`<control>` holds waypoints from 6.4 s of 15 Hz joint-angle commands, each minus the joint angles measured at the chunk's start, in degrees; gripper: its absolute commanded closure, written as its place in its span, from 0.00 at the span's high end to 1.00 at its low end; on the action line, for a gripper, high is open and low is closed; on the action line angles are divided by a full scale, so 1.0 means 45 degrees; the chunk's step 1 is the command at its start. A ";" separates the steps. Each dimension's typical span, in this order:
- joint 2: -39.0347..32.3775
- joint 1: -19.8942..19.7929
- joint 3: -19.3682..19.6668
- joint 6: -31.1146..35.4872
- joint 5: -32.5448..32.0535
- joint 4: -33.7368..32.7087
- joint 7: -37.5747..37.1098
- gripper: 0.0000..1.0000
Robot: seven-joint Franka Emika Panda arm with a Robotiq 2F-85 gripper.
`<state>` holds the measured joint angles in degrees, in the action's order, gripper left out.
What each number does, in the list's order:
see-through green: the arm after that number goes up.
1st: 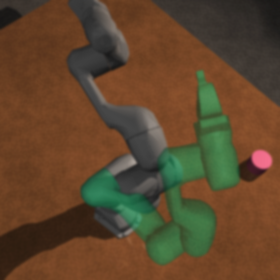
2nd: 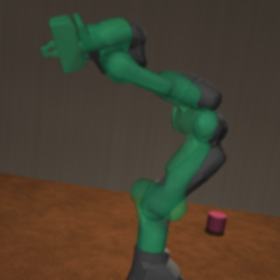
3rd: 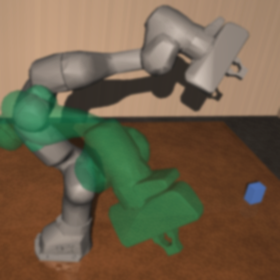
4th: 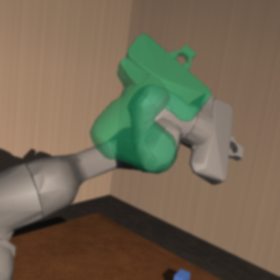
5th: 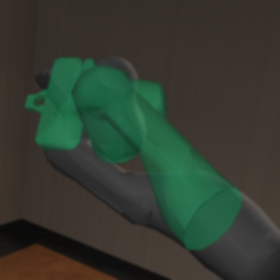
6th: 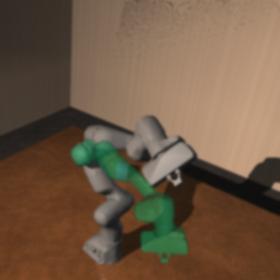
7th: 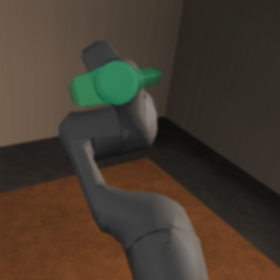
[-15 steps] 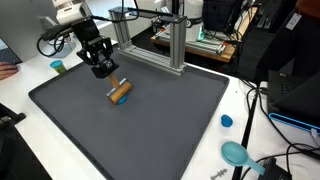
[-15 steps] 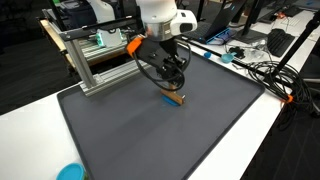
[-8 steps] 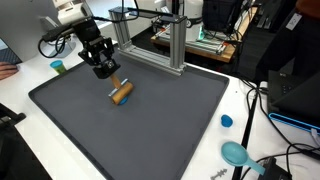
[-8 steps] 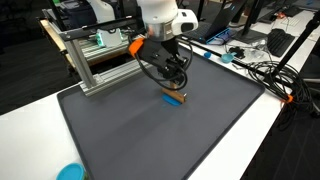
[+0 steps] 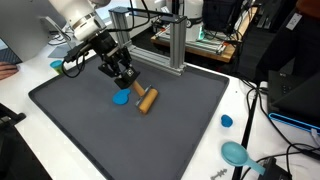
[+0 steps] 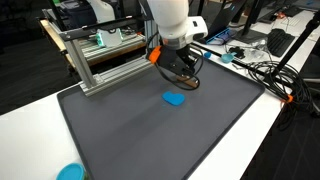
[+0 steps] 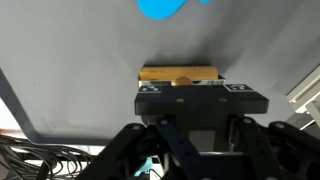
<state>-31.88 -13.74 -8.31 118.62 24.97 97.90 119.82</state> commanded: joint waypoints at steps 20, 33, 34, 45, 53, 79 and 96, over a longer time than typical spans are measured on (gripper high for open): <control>0.3122 0.1340 0.0667 0.5974 -0.0375 0.2706 -0.4525 0.22; 0.2280 0.0953 0.0696 0.5401 -0.0976 0.2660 -0.7012 0.22; 0.2316 0.0886 0.0683 0.4626 -0.0888 0.2498 -0.7237 0.22; 0.2857 0.1035 0.0872 0.4170 -0.0873 0.2215 -0.8710 0.22; 0.2701 0.0859 0.1245 0.4677 -0.1264 0.2667 -0.9390 0.22; 0.1879 0.0065 0.1169 0.3082 -0.1859 0.2597 -0.9094 0.22; 0.0410 0.0436 0.0459 0.3576 -0.2137 0.1639 -0.8011 0.22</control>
<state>-24.56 -12.23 -4.61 135.31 14.75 106.43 80.71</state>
